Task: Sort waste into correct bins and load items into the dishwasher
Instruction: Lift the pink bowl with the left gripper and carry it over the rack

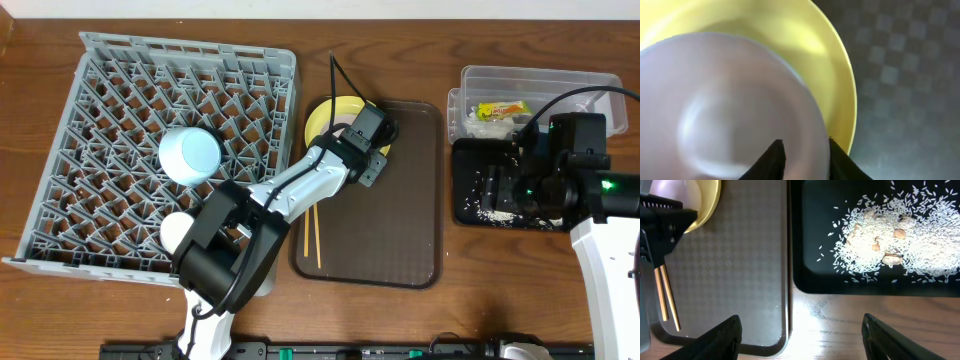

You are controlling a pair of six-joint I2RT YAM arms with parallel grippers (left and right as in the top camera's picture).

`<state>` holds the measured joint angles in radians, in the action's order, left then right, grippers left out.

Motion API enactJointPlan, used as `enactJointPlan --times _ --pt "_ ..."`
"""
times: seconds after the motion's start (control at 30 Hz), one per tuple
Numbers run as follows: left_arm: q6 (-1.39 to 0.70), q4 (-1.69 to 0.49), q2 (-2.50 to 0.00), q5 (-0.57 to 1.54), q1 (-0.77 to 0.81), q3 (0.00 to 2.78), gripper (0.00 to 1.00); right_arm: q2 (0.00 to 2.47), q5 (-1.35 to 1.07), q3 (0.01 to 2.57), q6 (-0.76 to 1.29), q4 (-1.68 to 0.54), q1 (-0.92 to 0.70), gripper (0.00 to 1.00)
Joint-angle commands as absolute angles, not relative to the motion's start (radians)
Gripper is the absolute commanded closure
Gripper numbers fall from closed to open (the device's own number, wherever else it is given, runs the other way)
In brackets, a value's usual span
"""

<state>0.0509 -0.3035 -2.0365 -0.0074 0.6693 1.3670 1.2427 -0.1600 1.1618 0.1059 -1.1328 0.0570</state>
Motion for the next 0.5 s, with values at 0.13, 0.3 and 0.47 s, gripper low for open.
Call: enactJointPlan --times 0.13,0.3,0.47 --pt "0.052 -0.282 -1.959 -0.02 0.666 1.375 0.94 1.238 -0.157 1.165 0.107 -1.137 0.067 0.25" --pt "0.051 -0.307 -1.799 -0.02 0.665 1.375 0.94 1.238 -0.157 1.165 0.107 -1.137 0.067 0.26" --pt "0.021 -0.352 -1.636 0.104 0.571 1.375 0.94 1.238 -0.157 1.165 0.107 -1.138 0.067 0.26"
